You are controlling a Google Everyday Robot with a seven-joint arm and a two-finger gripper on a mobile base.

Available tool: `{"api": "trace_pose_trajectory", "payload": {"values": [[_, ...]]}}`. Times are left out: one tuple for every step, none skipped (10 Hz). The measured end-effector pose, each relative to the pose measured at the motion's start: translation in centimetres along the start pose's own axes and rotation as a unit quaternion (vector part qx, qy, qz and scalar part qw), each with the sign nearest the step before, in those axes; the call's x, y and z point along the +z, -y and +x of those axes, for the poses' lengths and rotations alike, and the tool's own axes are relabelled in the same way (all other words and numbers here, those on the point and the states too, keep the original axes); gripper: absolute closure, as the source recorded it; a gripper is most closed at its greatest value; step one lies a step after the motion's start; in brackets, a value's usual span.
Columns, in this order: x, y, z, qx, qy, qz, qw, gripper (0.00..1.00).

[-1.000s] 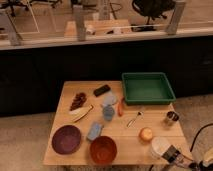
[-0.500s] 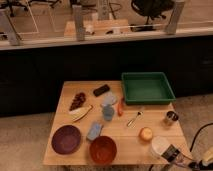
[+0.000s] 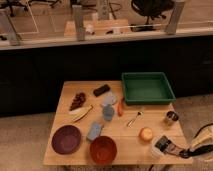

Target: Place brush in paper cup

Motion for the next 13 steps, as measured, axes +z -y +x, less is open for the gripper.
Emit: {"api": "trace_pose_trajectory", "payload": {"values": [[0.3,0.8,0.9,0.001,0.001,0.001,1.0,0.98],[0.5,1.5,1.8,0.002,0.002,0.002,1.0,0.98],[0.9,2.2,2.9,0.004,0.003,0.003,1.0,0.98],[1.1,2.6,3.8,0.008,0.004,0.005,0.9999,0.98],[1.3,2.7,4.5,0.011,0.007,0.008,0.9999,0.98],[1.2,2.7,4.6,0.013,0.01,0.012,0.9998,0.98],[1.0,2.6,4.3,0.012,0.014,0.016,0.9997,0.98],[0.7,2.5,4.0,0.01,0.018,0.022,0.9995,0.98],[0.3,2.3,3.4,0.006,0.024,0.028,0.9993,0.98],[-0.3,2.2,2.6,0.0,0.026,0.031,0.9992,0.98],[-0.6,2.1,1.9,-0.004,0.026,0.032,0.9992,0.98],[-0.8,1.7,1.2,-0.006,0.025,0.03,0.9992,0.98],[-1.0,1.1,0.9,-0.005,0.026,0.03,0.9992,0.98]]}}
